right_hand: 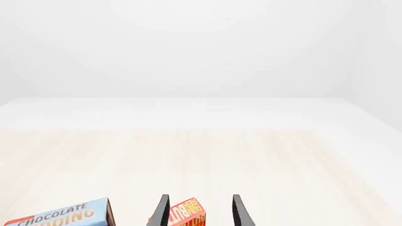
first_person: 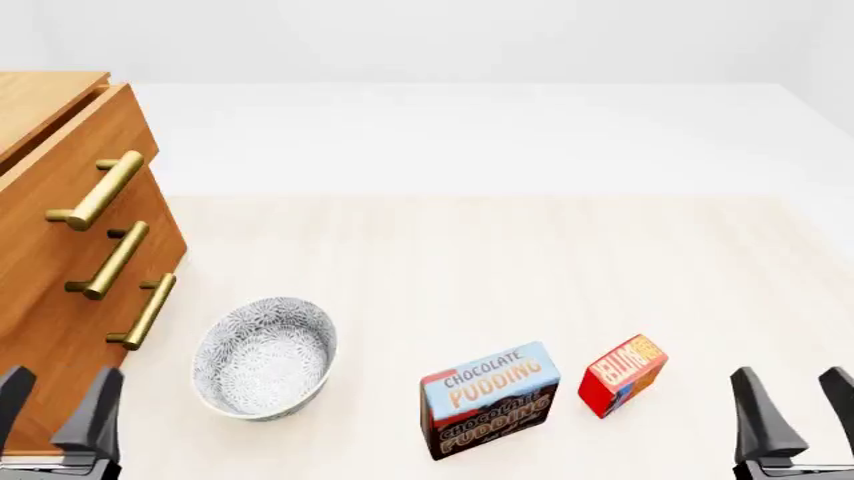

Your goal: Put the butter at the back in the top drawer of the cabinet and close it.

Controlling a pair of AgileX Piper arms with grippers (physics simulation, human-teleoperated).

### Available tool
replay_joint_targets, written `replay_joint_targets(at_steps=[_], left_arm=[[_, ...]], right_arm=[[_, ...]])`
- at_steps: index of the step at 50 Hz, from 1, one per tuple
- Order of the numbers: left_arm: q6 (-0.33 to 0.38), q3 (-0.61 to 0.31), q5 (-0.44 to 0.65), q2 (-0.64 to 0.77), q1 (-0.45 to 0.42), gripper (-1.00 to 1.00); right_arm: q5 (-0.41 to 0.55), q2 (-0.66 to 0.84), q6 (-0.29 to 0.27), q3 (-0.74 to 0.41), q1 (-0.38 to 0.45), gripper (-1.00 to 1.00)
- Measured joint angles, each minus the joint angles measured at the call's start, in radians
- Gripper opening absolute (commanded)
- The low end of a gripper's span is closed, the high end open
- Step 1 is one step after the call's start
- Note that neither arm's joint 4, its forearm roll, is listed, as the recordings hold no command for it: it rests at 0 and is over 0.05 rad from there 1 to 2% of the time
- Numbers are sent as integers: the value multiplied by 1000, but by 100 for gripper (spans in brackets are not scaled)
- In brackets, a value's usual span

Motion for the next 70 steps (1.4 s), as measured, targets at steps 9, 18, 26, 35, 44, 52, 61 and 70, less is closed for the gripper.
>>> replay_joint_targets(at_steps=[9,18,26,35,44,52,61,70], left_arm=[[4,-3,-3,11,-1,100],[12,-10,17,-1,-1,100],[31,-26,33,-7,-4,100],[66,-62,63,-10,7,100],[131,-111,99,-11,0,100],[233,-165,141,-6,-26,100],[380,-240,181,33,-64,100],[525,-309,207,85,-104,100]], right_arm=[[-1,3,0,-2,0,100],[-1,4,0,-2,0,100],[-1,4,0,-2,0,100],[-1,4,0,-3,0,100],[-1,4,0,-3,0,100],[-1,4,0,-3,0,100],[-1,4,0,-3,0,100],[-1,4,0,-3,0,100]])
